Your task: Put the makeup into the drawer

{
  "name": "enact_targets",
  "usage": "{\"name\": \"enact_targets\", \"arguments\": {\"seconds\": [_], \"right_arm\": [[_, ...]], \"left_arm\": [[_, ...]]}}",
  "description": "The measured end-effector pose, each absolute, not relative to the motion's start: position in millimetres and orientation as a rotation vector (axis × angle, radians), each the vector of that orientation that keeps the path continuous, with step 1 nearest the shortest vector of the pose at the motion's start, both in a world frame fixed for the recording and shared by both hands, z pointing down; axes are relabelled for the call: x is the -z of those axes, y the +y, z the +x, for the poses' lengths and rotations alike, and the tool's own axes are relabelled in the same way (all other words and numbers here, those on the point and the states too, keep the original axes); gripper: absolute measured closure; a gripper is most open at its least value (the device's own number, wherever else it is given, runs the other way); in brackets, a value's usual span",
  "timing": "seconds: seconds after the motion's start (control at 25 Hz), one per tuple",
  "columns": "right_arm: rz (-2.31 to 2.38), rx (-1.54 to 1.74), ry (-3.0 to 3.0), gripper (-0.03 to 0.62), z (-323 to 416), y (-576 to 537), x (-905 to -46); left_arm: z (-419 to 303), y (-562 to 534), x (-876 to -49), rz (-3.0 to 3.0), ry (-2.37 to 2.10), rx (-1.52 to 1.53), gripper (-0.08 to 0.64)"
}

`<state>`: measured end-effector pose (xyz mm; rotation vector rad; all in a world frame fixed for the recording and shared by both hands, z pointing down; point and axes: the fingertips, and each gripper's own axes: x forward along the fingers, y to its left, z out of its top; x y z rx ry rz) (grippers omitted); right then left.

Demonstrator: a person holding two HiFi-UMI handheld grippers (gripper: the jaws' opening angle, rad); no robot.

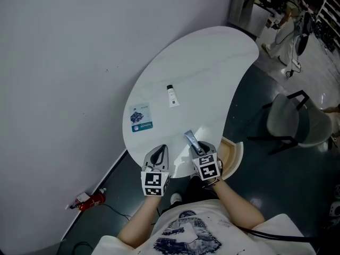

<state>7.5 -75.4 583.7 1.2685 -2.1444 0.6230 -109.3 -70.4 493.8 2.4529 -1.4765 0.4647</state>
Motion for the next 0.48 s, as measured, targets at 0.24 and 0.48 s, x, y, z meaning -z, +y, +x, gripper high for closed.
{"name": "enact_targets", "arguments": {"seconds": [0.24,0.48], "right_arm": [[1.354,-0.607,-2.149,0.456,8,-49,-561],[1.454,-0.589,-2.125,0.456,12,-13,-543]], "left_arm": [[-116,-44,-479,2.517,-1.444,-0.45,0.525],[-121,-15,-466,2.568,-1.399,-0.426,0.525]]}}
